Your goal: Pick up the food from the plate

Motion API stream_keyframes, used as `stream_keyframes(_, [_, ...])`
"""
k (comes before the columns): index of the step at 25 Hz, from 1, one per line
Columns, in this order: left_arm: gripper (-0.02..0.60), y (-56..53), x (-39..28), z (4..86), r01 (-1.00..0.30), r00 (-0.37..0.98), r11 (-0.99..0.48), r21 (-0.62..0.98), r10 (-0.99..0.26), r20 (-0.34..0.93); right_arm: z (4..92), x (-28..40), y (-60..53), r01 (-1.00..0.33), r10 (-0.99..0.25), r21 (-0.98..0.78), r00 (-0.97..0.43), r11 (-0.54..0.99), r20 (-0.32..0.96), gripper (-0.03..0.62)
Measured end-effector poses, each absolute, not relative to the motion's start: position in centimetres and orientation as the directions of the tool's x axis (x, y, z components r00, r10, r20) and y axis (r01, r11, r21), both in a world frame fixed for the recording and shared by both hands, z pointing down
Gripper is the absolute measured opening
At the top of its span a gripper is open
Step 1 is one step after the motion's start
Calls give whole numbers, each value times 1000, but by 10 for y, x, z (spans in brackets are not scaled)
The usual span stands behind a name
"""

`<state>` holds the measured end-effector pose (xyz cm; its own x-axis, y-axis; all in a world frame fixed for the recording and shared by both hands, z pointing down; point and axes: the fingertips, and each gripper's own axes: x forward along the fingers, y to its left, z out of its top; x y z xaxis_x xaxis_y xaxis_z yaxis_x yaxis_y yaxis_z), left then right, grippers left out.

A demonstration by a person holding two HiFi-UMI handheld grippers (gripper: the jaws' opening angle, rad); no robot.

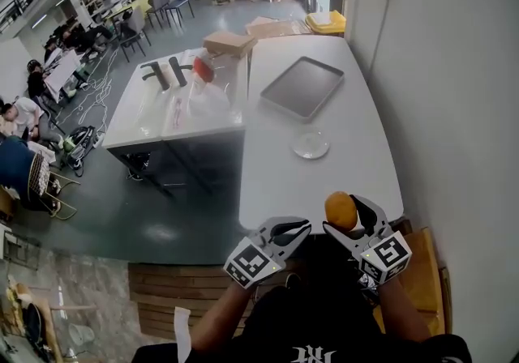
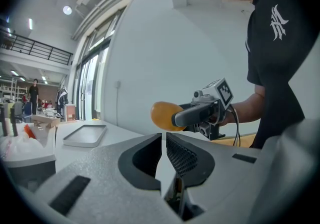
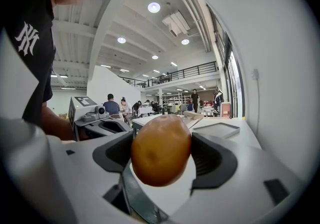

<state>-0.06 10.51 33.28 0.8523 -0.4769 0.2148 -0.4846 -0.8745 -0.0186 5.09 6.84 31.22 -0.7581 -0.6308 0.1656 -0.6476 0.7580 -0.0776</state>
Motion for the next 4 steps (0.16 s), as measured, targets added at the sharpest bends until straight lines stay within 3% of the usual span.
stream_keyframes(4, [8, 99, -4, 333, -491, 845, -870, -37, -486, 222, 314, 51, 64, -639, -624, -105, -768, 762, 144, 359])
